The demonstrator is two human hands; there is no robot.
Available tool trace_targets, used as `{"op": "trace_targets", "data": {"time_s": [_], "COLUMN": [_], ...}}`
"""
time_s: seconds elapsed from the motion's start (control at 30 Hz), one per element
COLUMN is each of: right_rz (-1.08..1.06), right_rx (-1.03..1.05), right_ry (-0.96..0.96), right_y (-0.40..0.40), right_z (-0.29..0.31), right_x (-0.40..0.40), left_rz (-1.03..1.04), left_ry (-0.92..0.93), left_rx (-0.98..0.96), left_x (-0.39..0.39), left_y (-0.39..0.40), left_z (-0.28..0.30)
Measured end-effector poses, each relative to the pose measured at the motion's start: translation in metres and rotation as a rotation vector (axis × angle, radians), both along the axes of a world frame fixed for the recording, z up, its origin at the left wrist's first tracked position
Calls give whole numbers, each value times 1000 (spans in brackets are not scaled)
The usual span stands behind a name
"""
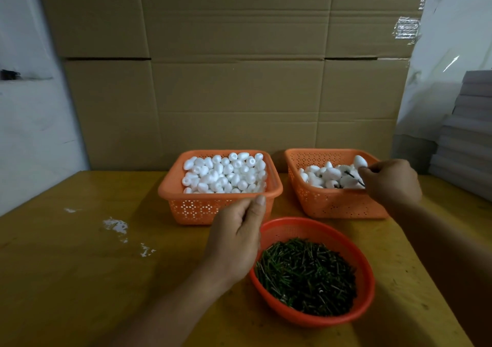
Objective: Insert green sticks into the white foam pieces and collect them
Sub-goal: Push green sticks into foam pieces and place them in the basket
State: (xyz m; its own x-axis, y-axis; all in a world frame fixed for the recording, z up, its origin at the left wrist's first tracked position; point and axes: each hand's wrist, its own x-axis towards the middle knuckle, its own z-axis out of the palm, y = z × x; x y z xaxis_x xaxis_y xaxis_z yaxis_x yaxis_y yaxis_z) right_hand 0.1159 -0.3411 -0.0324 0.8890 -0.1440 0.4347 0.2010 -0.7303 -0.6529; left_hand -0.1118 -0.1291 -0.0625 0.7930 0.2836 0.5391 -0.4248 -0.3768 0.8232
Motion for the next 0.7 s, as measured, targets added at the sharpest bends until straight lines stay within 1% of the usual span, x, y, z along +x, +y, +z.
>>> {"op": "trace_targets", "data": {"time_s": [0.17, 0.3, 0.37, 0.53, 0.7], "right_rz": [-94, -57, -49, -57, 27], "right_rx": [-185, -278, -281, -225, -151], "right_ry": [138, 247, 257, 211, -22], "right_y": [1, 3, 3, -3, 3], "right_z": [4, 8, 9, 7, 5], "right_x": [21, 25, 25, 20, -15], "left_rz": [12, 33, 31, 25, 54], "left_ry": [2, 10, 10, 23, 15], "left_rx": [118, 147, 156, 149, 146], "left_x": [-4, -3, -3, -2, 1], "left_y": [-3, -1, -1, 2, 11], "left_z": [-1, -3, -2, -2, -1]}}
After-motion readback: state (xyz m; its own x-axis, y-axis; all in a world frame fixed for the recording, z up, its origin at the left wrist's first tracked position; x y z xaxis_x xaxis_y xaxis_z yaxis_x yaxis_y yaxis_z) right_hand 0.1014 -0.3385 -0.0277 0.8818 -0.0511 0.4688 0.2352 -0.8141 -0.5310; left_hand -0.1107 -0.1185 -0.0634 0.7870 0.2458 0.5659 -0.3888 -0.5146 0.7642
